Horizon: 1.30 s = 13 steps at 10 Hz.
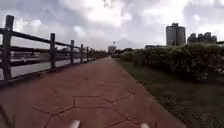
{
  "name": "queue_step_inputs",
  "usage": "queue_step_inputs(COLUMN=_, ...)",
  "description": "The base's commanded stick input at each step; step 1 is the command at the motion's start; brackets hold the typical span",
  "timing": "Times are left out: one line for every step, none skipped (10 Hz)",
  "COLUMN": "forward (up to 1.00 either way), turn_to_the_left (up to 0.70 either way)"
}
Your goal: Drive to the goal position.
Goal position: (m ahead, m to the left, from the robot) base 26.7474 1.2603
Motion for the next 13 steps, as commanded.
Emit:
queue_step_inputs(forward=0.70, turn_to_the_left=0.00)
queue_step_inputs(forward=0.70, turn_to_the_left=0.00)
queue_step_inputs(forward=0.70, turn_to_the_left=0.00)
queue_step_inputs(forward=0.70, turn_to_the_left=0.00)
queue_step_inputs(forward=0.70, turn_to_the_left=0.00)
queue_step_inputs(forward=0.70, turn_to_the_left=0.00)
queue_step_inputs(forward=0.70, turn_to_the_left=0.00)
queue_step_inputs(forward=0.70, turn_to_the_left=0.00)
queue_step_inputs(forward=0.70, turn_to_the_left=0.00)
queue_step_inputs(forward=0.70, turn_to_the_left=0.00)
queue_step_inputs(forward=0.70, turn_to_the_left=0.00)
queue_step_inputs(forward=0.70, turn_to_the_left=0.00)
queue_step_inputs(forward=0.70, turn_to_the_left=0.00)
